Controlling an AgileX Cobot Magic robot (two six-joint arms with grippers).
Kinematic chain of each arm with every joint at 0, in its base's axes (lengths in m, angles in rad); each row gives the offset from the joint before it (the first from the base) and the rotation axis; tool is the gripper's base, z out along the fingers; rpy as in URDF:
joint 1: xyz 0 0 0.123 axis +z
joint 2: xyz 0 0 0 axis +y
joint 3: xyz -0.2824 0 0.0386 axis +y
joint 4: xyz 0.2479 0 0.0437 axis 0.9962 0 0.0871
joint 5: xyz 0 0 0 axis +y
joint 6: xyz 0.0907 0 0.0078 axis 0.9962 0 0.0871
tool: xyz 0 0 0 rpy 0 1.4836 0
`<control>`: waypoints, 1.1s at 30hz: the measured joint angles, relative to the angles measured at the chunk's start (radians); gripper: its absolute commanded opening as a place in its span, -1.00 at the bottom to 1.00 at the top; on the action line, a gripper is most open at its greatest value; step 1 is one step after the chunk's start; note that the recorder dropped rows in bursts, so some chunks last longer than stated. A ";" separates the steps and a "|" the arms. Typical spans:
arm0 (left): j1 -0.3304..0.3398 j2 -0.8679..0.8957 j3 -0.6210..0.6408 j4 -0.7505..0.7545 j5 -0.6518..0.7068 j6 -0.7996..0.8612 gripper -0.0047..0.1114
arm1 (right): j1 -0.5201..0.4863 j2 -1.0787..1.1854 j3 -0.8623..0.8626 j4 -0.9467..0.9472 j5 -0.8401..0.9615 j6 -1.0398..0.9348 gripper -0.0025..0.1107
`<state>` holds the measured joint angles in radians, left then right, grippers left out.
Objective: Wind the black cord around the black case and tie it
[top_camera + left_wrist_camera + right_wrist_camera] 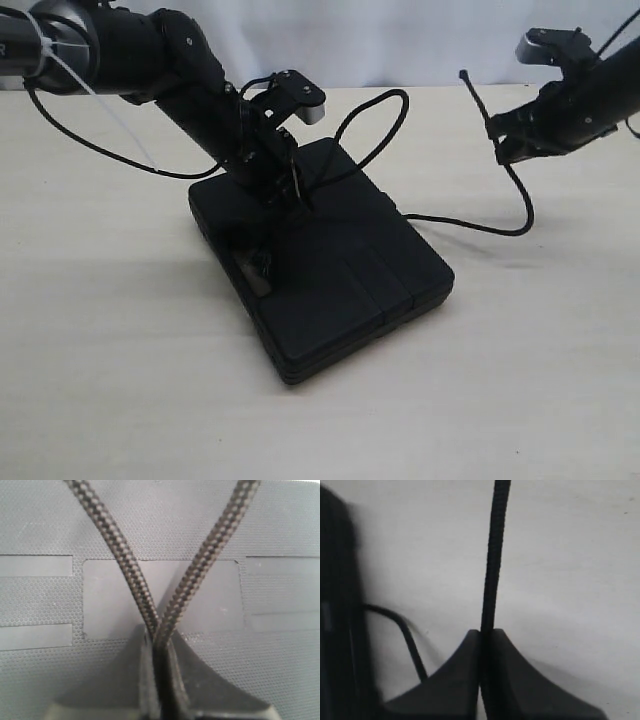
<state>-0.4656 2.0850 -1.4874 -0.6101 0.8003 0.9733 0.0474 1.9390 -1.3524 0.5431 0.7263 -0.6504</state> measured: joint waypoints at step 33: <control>0.000 0.000 0.000 -0.071 0.100 0.179 -0.92 | 0.002 -0.274 0.479 0.680 0.140 -1.361 -0.88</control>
<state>-0.4656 2.0850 -1.4874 -0.6813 0.9008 1.1522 0.0490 1.6650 -0.8735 1.2232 0.8663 -2.0112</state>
